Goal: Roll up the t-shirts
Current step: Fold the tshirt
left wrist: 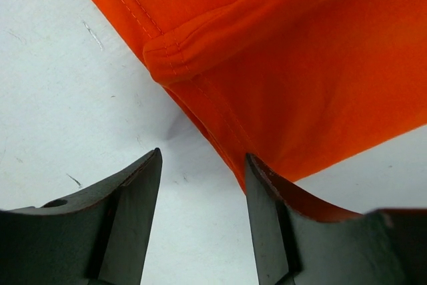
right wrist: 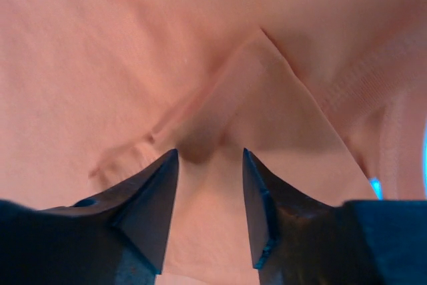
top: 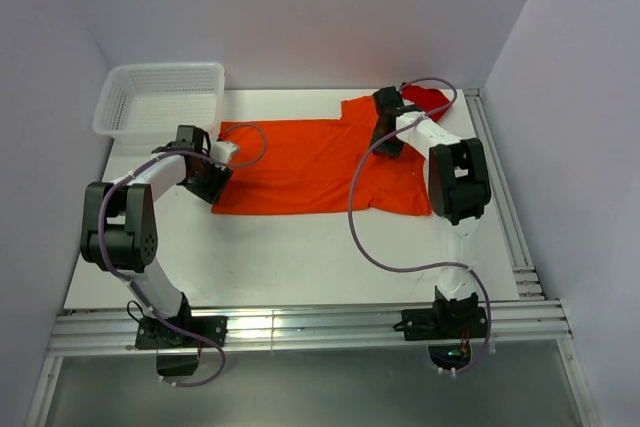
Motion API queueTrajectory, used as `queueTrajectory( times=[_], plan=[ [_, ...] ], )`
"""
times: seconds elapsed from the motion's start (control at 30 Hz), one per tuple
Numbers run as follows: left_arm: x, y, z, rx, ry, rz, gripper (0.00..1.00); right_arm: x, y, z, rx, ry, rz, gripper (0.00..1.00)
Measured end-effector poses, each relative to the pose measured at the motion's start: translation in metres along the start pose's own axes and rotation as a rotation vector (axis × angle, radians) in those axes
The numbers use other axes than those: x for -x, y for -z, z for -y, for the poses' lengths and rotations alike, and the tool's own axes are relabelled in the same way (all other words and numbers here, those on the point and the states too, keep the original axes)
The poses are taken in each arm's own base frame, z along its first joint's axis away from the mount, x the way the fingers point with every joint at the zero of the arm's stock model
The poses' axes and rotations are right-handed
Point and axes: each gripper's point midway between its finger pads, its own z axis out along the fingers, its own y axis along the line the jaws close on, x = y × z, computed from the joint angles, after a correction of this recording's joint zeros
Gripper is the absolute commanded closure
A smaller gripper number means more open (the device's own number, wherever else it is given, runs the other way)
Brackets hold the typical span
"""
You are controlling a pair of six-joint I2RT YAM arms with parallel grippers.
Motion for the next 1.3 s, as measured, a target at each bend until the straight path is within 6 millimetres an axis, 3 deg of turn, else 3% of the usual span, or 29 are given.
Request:
queueTrajectory(
  times=[0.13, 0.27, 0.37, 0.43, 0.63, 0.77, 0.97, 1.1, 1.3],
  plan=[
    [0.001, 0.007, -0.003, -0.027, 0.029, 0.017, 0.37, -0.001, 0.025, 0.009, 0.006, -0.014, 0.017, 0.45],
    [0.006, 0.021, -0.007, -0.054, 0.064, 0.062, 0.35, -0.003, 0.072, 0.023, 0.038, -0.066, 0.071, 0.44],
    [0.006, 0.031, -0.003, -0.092, 0.083, 0.084, 0.34, -0.012, 0.103, 0.035, 0.076, -0.121, 0.117, 0.44],
    [0.003, 0.034, 0.003, -0.131, 0.097, 0.087, 0.33, -0.029, 0.114, 0.047, 0.089, -0.153, 0.124, 0.44],
    [-0.009, 0.039, 0.011, -0.204, 0.152, 0.067, 0.32, -0.099, 0.115, 0.087, 0.058, -0.228, 0.062, 0.38],
    [-0.013, 0.035, 0.015, -0.246, 0.179, 0.060, 0.32, -0.127, 0.122, 0.105, 0.066, -0.281, 0.061, 0.36],
    [-0.025, 0.011, 0.030, -0.343, 0.244, 0.000, 0.33, -0.129, 0.127, 0.112, 0.096, -0.349, 0.096, 0.36],
    [-0.021, 0.007, 0.034, -0.375, 0.282, 0.011, 0.35, -0.131, 0.121, 0.115, 0.095, -0.373, 0.093, 0.35],
    [-0.017, 0.003, 0.034, -0.377, 0.308, 0.021, 0.51, -0.134, 0.110, 0.122, 0.086, -0.408, 0.078, 0.34]
  ],
)
